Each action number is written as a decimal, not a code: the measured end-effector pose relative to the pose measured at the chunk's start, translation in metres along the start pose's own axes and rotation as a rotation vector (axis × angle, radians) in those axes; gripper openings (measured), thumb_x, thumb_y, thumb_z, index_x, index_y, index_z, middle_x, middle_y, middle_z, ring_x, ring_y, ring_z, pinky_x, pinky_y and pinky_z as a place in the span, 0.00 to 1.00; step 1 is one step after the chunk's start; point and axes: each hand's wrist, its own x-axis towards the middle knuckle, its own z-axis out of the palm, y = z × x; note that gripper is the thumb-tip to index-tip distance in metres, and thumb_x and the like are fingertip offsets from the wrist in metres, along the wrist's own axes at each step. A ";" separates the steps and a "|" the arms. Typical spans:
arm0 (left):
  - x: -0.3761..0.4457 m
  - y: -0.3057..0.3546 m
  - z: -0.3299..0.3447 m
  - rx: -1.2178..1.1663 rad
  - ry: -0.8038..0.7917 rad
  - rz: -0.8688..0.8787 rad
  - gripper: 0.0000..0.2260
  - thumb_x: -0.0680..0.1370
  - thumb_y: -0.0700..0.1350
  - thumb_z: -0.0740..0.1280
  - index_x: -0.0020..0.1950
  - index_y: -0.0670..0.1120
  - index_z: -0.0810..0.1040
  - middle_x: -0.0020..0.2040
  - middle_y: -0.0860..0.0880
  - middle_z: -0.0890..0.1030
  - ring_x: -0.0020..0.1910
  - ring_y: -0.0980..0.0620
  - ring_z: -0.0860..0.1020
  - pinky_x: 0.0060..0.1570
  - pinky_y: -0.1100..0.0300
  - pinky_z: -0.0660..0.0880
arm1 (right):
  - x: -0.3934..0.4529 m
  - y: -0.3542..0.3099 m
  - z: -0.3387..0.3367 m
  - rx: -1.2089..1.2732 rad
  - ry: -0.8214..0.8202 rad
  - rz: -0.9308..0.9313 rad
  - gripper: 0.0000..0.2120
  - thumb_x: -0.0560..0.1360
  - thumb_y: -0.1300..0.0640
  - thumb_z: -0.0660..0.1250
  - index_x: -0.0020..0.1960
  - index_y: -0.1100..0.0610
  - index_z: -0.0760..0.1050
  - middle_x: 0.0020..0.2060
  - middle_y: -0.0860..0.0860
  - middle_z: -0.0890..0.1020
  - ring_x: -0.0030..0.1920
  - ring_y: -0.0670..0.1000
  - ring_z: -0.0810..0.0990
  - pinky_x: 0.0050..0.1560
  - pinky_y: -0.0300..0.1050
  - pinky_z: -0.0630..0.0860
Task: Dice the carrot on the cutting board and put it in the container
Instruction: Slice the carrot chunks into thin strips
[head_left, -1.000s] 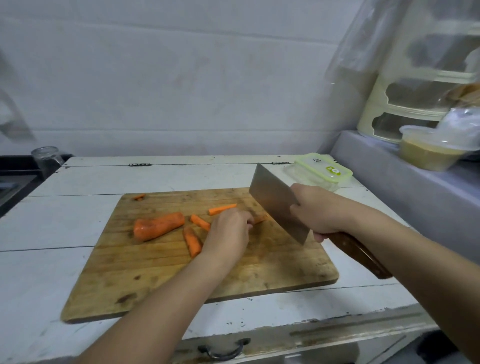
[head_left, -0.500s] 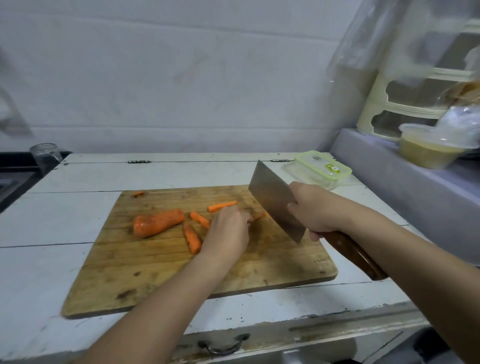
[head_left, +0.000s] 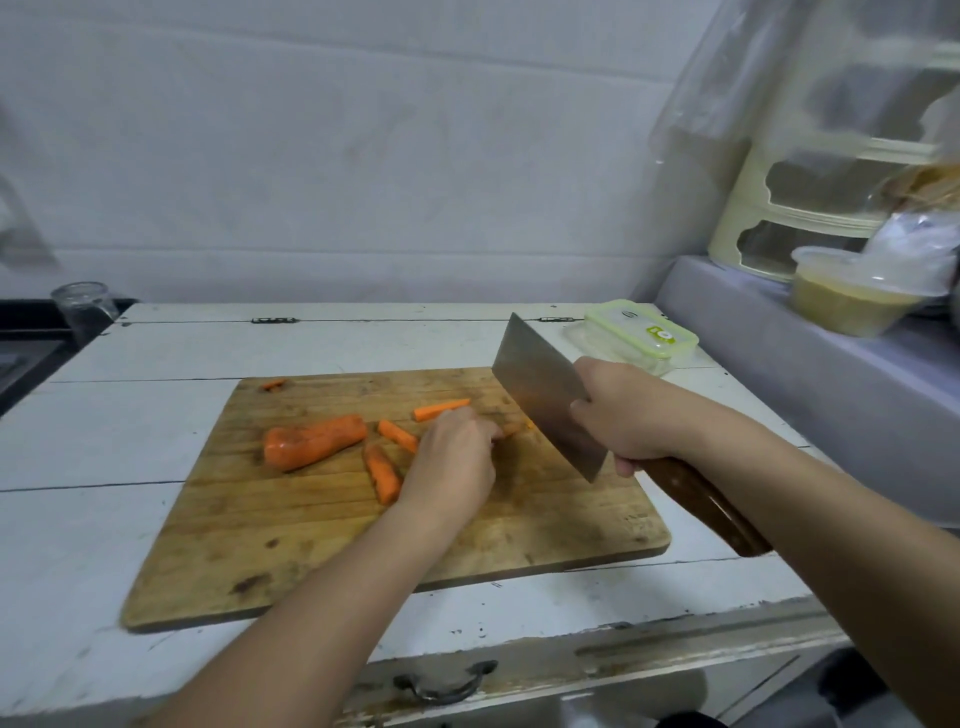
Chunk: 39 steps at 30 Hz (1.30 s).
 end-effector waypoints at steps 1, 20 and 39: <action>0.000 -0.001 0.001 -0.007 0.004 -0.010 0.14 0.77 0.37 0.64 0.47 0.55 0.85 0.43 0.53 0.73 0.49 0.47 0.76 0.59 0.38 0.74 | -0.004 -0.003 0.002 -0.032 -0.024 0.008 0.02 0.81 0.62 0.55 0.52 0.57 0.66 0.35 0.59 0.82 0.24 0.54 0.82 0.30 0.46 0.78; 0.003 -0.002 0.004 -0.074 0.025 -0.028 0.15 0.79 0.35 0.66 0.56 0.52 0.87 0.53 0.47 0.81 0.57 0.43 0.78 0.63 0.42 0.72 | -0.005 -0.009 0.025 -0.122 -0.097 0.029 0.08 0.79 0.65 0.59 0.58 0.60 0.68 0.37 0.59 0.84 0.23 0.52 0.81 0.22 0.37 0.69; -0.002 -0.001 -0.002 -0.113 0.012 -0.045 0.12 0.79 0.36 0.67 0.52 0.52 0.85 0.50 0.50 0.81 0.56 0.47 0.78 0.64 0.41 0.72 | 0.008 0.022 0.011 0.046 0.008 0.029 0.03 0.81 0.61 0.54 0.53 0.55 0.64 0.23 0.56 0.80 0.21 0.52 0.79 0.29 0.42 0.75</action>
